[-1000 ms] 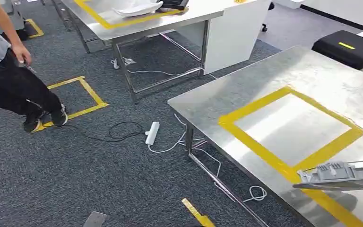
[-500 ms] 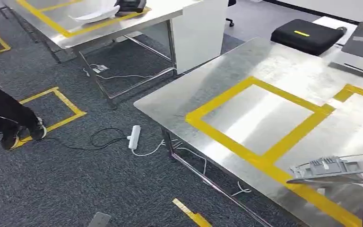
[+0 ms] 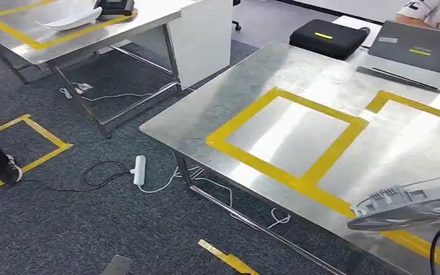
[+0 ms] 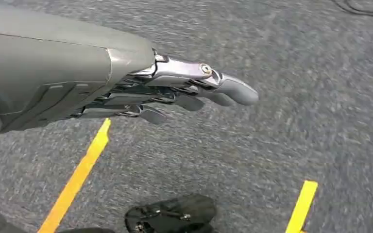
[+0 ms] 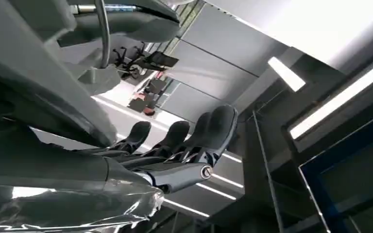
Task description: Take the parts from the cabinet and place them on the table.
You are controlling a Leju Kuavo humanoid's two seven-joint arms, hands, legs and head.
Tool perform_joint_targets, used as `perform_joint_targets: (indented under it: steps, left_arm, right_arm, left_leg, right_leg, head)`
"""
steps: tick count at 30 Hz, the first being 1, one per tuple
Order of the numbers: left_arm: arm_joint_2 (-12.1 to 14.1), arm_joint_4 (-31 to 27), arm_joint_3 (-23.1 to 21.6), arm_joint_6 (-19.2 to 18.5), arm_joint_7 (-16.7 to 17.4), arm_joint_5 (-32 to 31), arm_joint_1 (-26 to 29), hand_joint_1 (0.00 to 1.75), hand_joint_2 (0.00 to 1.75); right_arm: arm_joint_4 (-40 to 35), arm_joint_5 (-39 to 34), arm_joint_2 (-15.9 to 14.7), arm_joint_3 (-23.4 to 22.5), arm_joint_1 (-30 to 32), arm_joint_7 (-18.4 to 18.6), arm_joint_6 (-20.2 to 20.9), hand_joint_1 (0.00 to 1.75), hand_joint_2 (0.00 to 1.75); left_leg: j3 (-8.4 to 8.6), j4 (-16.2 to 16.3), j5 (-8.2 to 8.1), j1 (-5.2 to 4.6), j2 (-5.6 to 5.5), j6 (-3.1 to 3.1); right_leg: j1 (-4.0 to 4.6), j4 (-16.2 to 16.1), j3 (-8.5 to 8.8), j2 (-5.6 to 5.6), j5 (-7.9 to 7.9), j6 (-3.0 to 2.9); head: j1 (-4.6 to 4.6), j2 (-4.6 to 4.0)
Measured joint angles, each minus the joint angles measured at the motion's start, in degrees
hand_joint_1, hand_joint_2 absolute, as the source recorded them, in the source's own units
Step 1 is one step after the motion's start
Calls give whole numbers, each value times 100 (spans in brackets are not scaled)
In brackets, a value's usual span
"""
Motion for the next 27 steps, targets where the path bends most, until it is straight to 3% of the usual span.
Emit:
perform_joint_targets:
  steps: [2, 3, 4, 5, 8, 9, 10, 11, 13, 14, 15, 16, 17, 18, 19, 20, 23, 24, 25, 26, 27]
  left_arm:
    - [15, 33, -55, -26, -90, 20, 4, 0, 175]
    - [42, 63, -81, -44, -155, 46, 8, 0, 175]
    - [61, 96, -94, -55, -195, 61, 13, 0, 175]
    - [78, 138, -111, -70, -227, 66, 14, 0, 175]
    - [111, 195, -158, -76, -262, 107, -5, 0, 175]
    - [124, 203, -179, -76, -273, 114, -21, 0, 175]
    - [133, 219, -197, -79, -276, 114, -32, 0, 175]
    - [131, 245, -216, -79, -276, 118, -36, 0, 175]
    - [136, 291, -238, -79, -278, 123, -22, 0, 175]
    - [135, 313, -241, -81, -276, 125, -7, 0, 175]
    - [140, 326, -243, -81, -278, 129, 2, 0, 175]
    - [142, 330, -243, -81, -278, 129, 0, 0, 175]
    - [146, 332, -243, -81, -278, 131, -5, 0, 175]
    - [153, 335, -243, -81, -280, 131, -9, 0, 175]
    - [173, 341, -243, -81, -282, 131, -13, 0, 175]
    - [173, 354, -247, -79, -289, 133, -11, 0, 175]
    - [188, 359, -260, -70, -293, 168, -25, 0, 175]
    - [177, 359, -278, -70, -293, 175, -38, 0, 175]
    - [181, 359, -284, -68, -297, 179, -40, 0, 175]
    - [192, 361, -289, -63, -297, 184, -38, 0, 175]
    - [197, 363, -302, -59, -297, 195, -32, 0, 175]
  right_arm:
    - [18, -2, -42, 57, 10, -9, -39, 80, 175]
    - [41, -17, -55, 74, 6, -37, -65, 80, 175]
    - [68, -35, -77, 101, -31, -59, -81, 80, 175]
    - [89, -61, -87, 125, -35, -59, -96, 80, 175]
    - [162, -66, -131, 170, -46, -52, -85, 80, 175]
    - [173, -66, -138, 190, -58, -28, -81, 80, 175]
    - [182, -65, -147, 197, -85, -22, -81, 80, 175]
    - [201, -63, -147, 216, -92, -18, -79, 80, 175]
    - [232, -65, -147, 249, -92, -6, -79, 80, 175]
    - [254, -65, -147, 262, -90, 2, -79, 80, 175]
    - [271, -65, -147, 278, -90, 2, -79, 80, 175]
    - [278, -65, -147, 286, -90, 2, -79, 80, 175]
    - [282, -65, -147, 291, -90, 4, -79, 80, 175]
    - [282, -65, -147, 297, -94, 7, -81, 80, 175]
    - [286, -65, -147, 308, -94, 7, -81, 80, 175]
    - [295, -63, -147, 321, -109, 9, -79, 80, 175]
    - [308, -61, -149, 348, -98, 29, -77, 80, 175]
    - [317, -55, -160, 361, -94, 29, -70, 80, 175]
    - [328, -18, -173, 369, -141, 29, -48, 80, 175]
    - [341, 46, -175, 385, -222, 29, -15, 80, 175]
    - [354, 125, -177, 405, -261, 33, 35, 80, 175]
  left_leg:
    - [8, 29, -30, 20, 93, -45]
    - [11, 64, -57, -6, 125, -88]
    - [-9, 109, -88, -50, 157, -131]
    - [-15, 121, -83, -55, 186, -151]
    - [-3, 134, -100, -40, 330, -201]
    - [-11, 190, -179, -15, 217, -249]
    - [-111, 428, -368, 5, 5, -279]
    - [-285, 834, -599, 17, -98, -298]
    - [-689, 1707, -957, 25, -146, -312]
    - [-811, 1934, -981, 24, -153, -304]
    - [-792, 1863, -854, 23, -159, -286]
    - [-662, 1562, -609, 22, -178, -254]
    - [-442, 1081, -327, 18, -241, -209]
    - [-204, 573, -85, 16, -408, -148]
    - [-63, 277, -82, 21, -653, -77]
    - [-36, 165, -97, 34, -625, -80]
    - [-31, 136, -77, 4, -487, -64]
    - [1, 26, -12, 56, -404, -46]
    - [14, 4, -2, 51, -349, -30]
    - [7, 5, 0, 47, -289, -7]
    - [4, 9, -3, 39, -220, -4]
  right_leg:
    - [-19, -988, 544, -134, 495, 31]
    - [-22, -1475, 799, -392, 588, 53]
    - [40, -1556, 878, -423, 511, 4]
    - [22, -1542, 853, -351, 541, -82]
    - [21, -1530, 811, -196, 566, -166]
    - [1, -1537, 819, -160, 583, -204]
    - [-4, -1537, 817, -125, 589, -242]
    - [-4, -1537, 811, -84, 594, -269]
    - [8, -1537, 801, 20, 597, -282]
    - [16, -1536, 799, 92, 599, -285]
    - [22, -1536, 799, 159, 603, -289]
    - [29, -1536, 801, 227, 606, -288]
    - [39, -1536, 807, 289, 611, -288]
    - [40, -1536, 808, 343, 616, -281]
    - [37, -1534, 795, 383, 624, -261]
    - [46, -1522, 766, 457, 630, -243]
    - [1, -1587, 712, 611, 695, -113]
    - [1, -1536, 657, 496, 665, -112]
    - [33, -1417, 591, 201, 555, -100]
    - [27, -1078, 432, 67, 339, -79]
    - [11, -602, 220, 21, 112, -61]
  head:
    - [4, 0]
    - [11, 0]
    - [22, 0]
    - [-20, 0]
    - [-11, 0]
    - [-15, 0]
    - [-39, 0]
    - [-55, 0]
    - [-57, 0]
    - [-59, 0]
    - [-59, 0]
    - [-59, 0]
    - [-57, 0]
    - [-59, 0]
    - [-48, 0]
    - [-50, 0]
    - [-59, 0]
    - [-50, 0]
    - [-24, 0]
    - [15, 0]
    - [9, 0]
